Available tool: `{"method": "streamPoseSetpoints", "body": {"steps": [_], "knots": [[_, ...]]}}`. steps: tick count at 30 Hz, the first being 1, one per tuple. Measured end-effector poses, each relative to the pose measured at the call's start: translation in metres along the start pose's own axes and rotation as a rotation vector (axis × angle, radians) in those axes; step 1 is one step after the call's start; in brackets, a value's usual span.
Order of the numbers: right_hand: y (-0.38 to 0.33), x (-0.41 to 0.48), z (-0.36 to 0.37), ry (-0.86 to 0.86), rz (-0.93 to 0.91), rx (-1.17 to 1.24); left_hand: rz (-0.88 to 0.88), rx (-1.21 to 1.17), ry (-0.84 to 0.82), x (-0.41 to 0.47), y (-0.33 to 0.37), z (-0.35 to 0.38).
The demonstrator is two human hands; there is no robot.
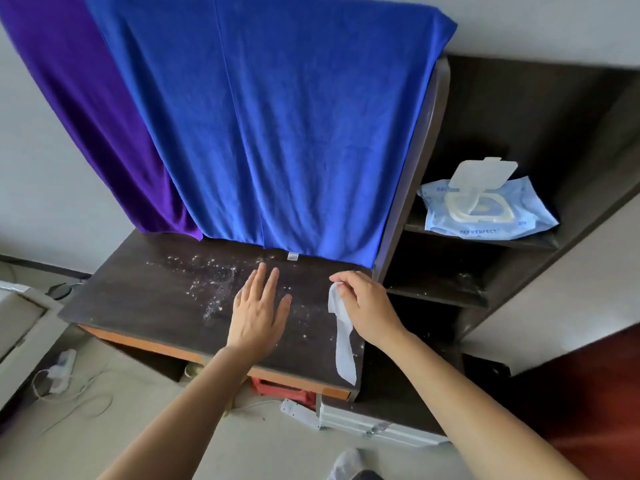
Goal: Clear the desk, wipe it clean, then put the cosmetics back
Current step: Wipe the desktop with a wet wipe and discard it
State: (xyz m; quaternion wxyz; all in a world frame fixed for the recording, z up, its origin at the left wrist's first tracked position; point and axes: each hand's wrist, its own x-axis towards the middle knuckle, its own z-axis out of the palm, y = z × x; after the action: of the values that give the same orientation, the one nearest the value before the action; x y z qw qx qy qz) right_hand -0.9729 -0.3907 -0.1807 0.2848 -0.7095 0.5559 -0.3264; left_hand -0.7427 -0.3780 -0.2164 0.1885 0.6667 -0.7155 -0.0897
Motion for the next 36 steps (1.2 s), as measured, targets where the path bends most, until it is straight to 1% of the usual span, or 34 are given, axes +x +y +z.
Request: {"method": "streamPoseSetpoints", "body": {"steps": [3,6,8,11,14,17,20,22,25,29,31,33,35,36], "knots": [[0.015,0.009,0.017,-0.025,0.082,0.053,-0.019,0.03,-0.096,0.006,-0.006,0.016],[0.019,0.02,0.036,0.013,0.163,0.141,-0.02,0.068,-0.147,0.014,-0.022,0.023],[0.017,0.03,0.046,0.054,0.182,0.18,-0.029,0.088,-0.149,0.024,-0.036,0.025],[0.016,0.035,0.054,0.14,0.242,0.279,-0.058,0.089,-0.201,0.037,-0.051,0.029],[0.032,0.033,0.056,0.225,0.362,0.312,-0.004,0.086,-0.25,0.052,-0.06,0.038],[0.067,0.02,0.061,0.258,0.568,0.215,0.087,0.068,-0.317,0.068,-0.067,0.056],[0.1,-0.003,0.077,0.119,0.805,-0.03,0.179,0.054,-0.389,0.078,-0.075,0.078],[0.107,-0.017,0.095,0.074,0.901,-0.131,0.236,0.047,-0.431,0.078,-0.083,0.091],[0.101,-0.032,0.124,0.095,0.861,-0.237,0.287,0.049,-0.494,0.076,-0.099,0.104],[0.088,-0.036,0.165,0.131,0.758,-0.518,0.338,0.139,-0.545,0.073,-0.125,0.121],[0.084,-0.028,0.185,0.132,0.723,-0.595,0.329,0.183,-0.551,0.072,-0.137,0.128],[0.086,-0.016,0.202,0.069,0.72,-0.611,0.305,0.194,-0.538,0.071,-0.147,0.134],[0.094,-0.002,0.216,-0.036,0.764,-0.618,0.291,0.202,-0.526,0.068,-0.156,0.141],[0.099,0.003,0.221,-0.062,0.77,-0.636,0.295,0.219,-0.514,0.066,-0.159,0.144]]}}
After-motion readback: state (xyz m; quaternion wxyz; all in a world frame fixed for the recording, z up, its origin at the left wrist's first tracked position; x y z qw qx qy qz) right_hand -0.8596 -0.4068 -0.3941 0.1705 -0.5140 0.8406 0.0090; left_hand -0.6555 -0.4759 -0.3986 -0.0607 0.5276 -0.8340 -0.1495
